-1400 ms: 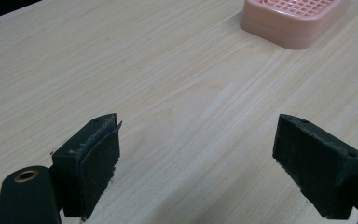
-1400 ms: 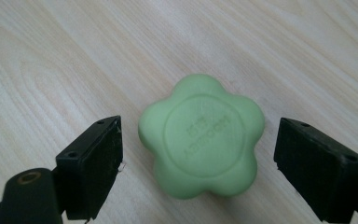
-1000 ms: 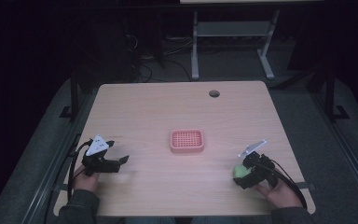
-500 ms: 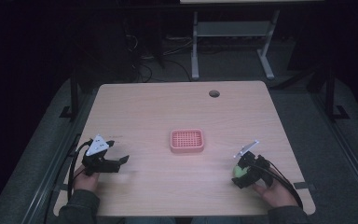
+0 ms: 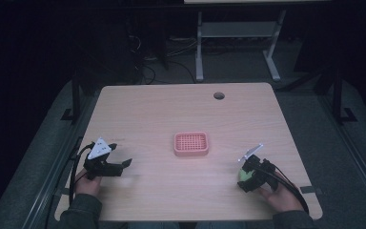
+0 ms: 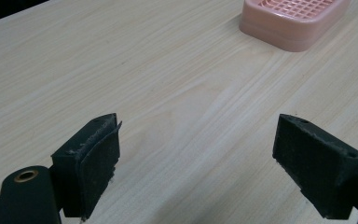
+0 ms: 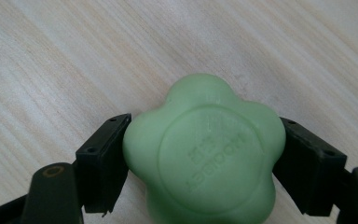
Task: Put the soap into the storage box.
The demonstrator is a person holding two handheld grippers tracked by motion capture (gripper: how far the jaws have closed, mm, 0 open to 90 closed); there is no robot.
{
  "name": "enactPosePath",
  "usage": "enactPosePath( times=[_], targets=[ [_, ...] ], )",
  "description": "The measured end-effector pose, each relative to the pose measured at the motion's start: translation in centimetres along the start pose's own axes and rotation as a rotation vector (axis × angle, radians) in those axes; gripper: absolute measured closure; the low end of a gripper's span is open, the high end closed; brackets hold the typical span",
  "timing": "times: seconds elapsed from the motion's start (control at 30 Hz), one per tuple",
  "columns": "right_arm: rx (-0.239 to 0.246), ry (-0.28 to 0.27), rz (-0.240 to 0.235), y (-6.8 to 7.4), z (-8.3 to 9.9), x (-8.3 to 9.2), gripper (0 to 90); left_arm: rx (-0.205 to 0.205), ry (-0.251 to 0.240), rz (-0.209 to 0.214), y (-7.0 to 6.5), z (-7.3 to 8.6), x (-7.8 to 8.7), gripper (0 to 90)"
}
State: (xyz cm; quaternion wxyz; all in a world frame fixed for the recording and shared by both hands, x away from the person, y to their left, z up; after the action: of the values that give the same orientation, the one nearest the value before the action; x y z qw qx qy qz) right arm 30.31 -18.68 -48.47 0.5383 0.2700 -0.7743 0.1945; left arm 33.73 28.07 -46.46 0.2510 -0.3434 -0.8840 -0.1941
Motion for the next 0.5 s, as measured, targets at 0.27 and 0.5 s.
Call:
enactPosePath(
  times=[0.27, 0.5],
  targets=[
    [0.028, 0.005, 0.012, 0.17, 0.00, 0.05, 24.6, 0.008, -0.004, -0.001, -0.08, -0.02, 0.07, 14.4],
    [0.018, -0.011, -0.033, -0.02, 0.36, 0.54, 24.8, 0.009, -0.006, 0.001, -0.08, -0.04, 0.05, 14.4]
  ],
)
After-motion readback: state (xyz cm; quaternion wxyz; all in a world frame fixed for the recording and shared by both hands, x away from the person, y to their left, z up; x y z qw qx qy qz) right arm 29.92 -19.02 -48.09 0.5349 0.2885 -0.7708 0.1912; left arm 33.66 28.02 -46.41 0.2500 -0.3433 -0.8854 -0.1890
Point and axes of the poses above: each handheld gripper's, and its own axes: x roughly backward along the jaws, z roughly out of its underside, y roughly to its left, the point moved 4 cm from there along -x, roughly forward along the jaws, and after that the axes turned 5 degrees about -x, right-handed, at the moved point
